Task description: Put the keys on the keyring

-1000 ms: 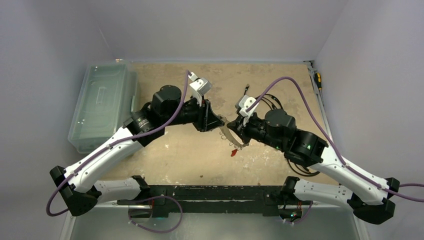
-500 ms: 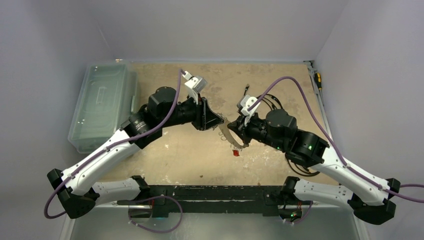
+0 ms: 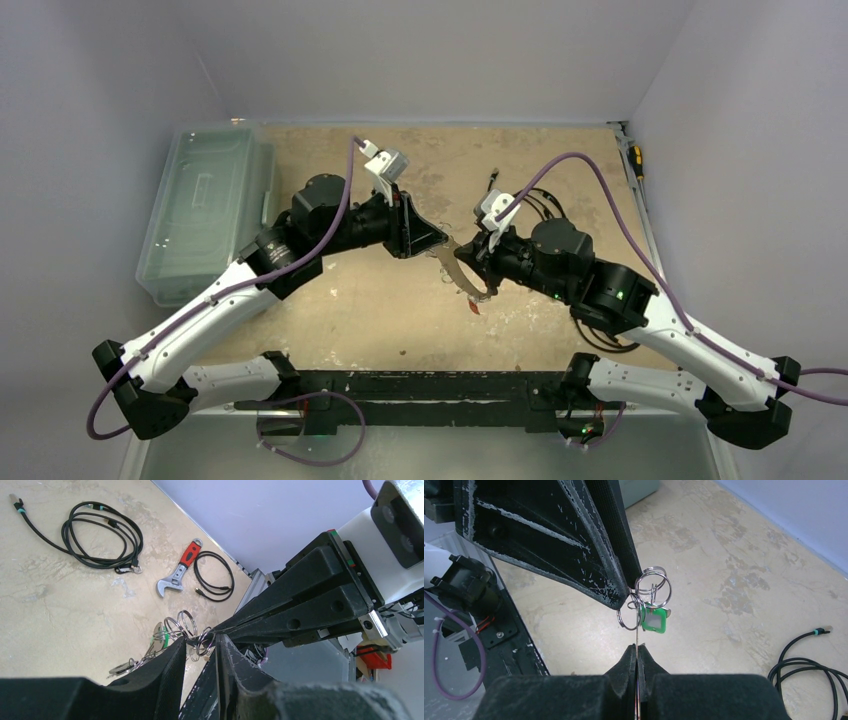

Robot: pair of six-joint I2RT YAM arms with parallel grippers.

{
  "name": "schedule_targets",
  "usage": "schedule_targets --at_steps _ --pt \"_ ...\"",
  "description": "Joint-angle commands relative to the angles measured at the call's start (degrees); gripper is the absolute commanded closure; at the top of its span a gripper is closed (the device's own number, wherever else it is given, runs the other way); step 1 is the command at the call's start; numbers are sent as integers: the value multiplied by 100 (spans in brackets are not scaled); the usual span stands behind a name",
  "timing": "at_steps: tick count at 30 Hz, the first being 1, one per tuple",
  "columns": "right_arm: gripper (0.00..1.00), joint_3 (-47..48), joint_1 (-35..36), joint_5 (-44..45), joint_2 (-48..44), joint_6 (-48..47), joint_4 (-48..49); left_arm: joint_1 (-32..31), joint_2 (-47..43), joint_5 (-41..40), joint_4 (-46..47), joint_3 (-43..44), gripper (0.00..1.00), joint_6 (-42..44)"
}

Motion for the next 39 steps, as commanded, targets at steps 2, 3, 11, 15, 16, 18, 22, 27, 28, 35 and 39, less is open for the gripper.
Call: schedule_targets --at_steps 2,3,11,15,16,18,22,27,28,35,39 --pt "100 325 25 32 40 108 292 9 -47 96 89 24 73 -163" --pt "100 343 25 60 52 123 284 9 -52 81 40 42 72 -163" --pt "100 377 25 76 91 216 361 4 -186 -30 -29 -4 68 -170" --pt "100 403 25 102 165 243 378 7 -171 -11 33 -25 71 -209" --pt "100 404 25 128 173 247 382 4 -170 -3 38 -34 71 -208" --pt "100 388 25 166 201 243 422 8 -185 -34 74 -71 72 -216" --pt "100 404 25 124 280 248 466 3 -185 -19 132 -141 74 -259" --pt "100 404 25 109 309 257 524 5 -192 -5 129 -171 77 -273" --pt "100 404 25 119 310 257 532 4 -203 -5 128 -179 77 -276" --pt "100 387 25 87 320 279 520 5 -216 -108 61 -174 91 -233" --pt "100 348 25 61 293 283 516 8 -218 -211 -3 -177 97 -169"
